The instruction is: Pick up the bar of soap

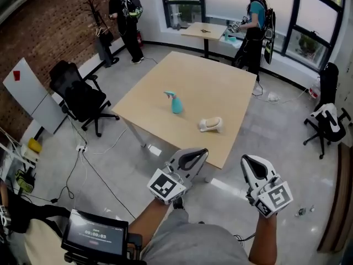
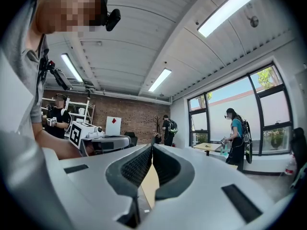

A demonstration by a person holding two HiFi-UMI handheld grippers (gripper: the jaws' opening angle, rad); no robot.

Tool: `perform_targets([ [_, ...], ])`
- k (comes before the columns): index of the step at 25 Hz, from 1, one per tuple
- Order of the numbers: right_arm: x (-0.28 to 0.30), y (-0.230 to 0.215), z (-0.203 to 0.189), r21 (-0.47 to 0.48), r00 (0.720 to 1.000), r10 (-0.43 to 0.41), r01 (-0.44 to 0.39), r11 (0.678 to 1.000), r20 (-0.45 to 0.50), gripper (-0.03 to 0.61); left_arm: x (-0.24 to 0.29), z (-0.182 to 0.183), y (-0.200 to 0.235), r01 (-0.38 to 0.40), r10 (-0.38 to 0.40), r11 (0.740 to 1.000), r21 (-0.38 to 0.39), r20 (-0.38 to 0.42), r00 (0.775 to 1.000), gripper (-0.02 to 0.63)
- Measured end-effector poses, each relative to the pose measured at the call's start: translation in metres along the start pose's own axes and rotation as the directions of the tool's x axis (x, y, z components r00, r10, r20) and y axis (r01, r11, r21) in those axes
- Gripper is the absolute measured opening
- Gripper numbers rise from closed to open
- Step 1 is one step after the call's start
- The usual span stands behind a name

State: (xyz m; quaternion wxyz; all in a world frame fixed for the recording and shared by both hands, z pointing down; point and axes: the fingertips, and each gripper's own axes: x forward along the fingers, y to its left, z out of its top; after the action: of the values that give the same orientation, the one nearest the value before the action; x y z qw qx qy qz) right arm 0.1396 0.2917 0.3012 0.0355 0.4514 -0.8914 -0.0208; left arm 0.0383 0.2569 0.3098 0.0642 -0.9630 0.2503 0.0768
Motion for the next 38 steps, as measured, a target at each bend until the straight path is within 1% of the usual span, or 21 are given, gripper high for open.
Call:
perform_targets([
  [5, 0.034, -0.018, -0.003, 0.001, 1.000, -0.002, 0.002, 1.000, -0.015, 0.006, 0.015, -0.013, 0.034, 0.005, -0.005, 1.000, -0.018, -0.005, 1.000, 0.005],
  [10, 0.085, -0.041, -0.004, -0.008, 0.999, -0.022, 0.022, 1.000, -0.037, 0.005, 0.034, -0.022, 0.092, 0.010, -0.011, 0.999, -0.040, -0.017, 1.000, 0.005],
  [12, 0.112, -0.048, -0.002, -0.012, 0.998, -0.034, 0.034, 0.999, -0.044, 0.005, 0.040, -0.025, 0.120, 0.023, -0.024, 0.998, -0.050, -0.015, 1.000, 0.005],
  [17, 0.170, -0.073, -0.001, -0.017, 0.995, -0.079, 0.078, 0.997, -0.058, 0.006, 0.058, -0.038, 0.181, 0.085, -0.082, 0.993, -0.077, 0.031, 0.996, 0.005],
  [20, 0.199, -0.086, -0.006, -0.017, 0.991, -0.115, 0.114, 0.993, -0.066, 0.006, 0.069, -0.050, 0.216, 0.106, -0.105, 0.990, -0.091, 0.020, 0.994, 0.005],
  [22, 0.218, -0.092, -0.010, -0.016, 0.989, -0.128, 0.127, 0.992, -0.075, 0.006, 0.075, -0.057, 0.237, 0.124, -0.121, 0.987, -0.101, 0.034, 0.992, 0.005],
  [25, 0.240, -0.102, -0.015, -0.009, 0.986, -0.136, 0.136, 0.991, -0.100, 0.006, 0.087, -0.067, 0.262, 0.134, -0.130, 0.983, -0.124, 0.041, 0.991, 0.005],
  [28, 0.253, -0.115, -0.019, 0.000, 0.983, -0.142, 0.143, 0.990, -0.118, 0.006, 0.096, -0.075, 0.276, 0.135, -0.130, 0.978, -0.157, 0.037, 0.991, 0.005],
  [31, 0.265, -0.131, -0.025, 0.005, 0.984, -0.128, 0.129, 0.992, -0.124, 0.006, 0.109, -0.089, 0.287, 0.124, -0.122, 0.977, -0.172, 0.021, 0.992, 0.005],
  [34, 0.276, -0.150, -0.033, 0.019, 0.987, -0.088, 0.092, 0.996, -0.131, 0.006, 0.126, -0.101, 0.296, 0.093, -0.094, 0.979, -0.182, 0.005, 0.996, 0.005],
  [38, 0.297, -0.169, -0.032, 0.015, 0.995, 0.007, -0.006, 1.000, -0.101, 0.006, 0.149, -0.106, 0.304, 0.034, -0.038, 0.983, -0.180, -0.017, 0.999, 0.005],
])
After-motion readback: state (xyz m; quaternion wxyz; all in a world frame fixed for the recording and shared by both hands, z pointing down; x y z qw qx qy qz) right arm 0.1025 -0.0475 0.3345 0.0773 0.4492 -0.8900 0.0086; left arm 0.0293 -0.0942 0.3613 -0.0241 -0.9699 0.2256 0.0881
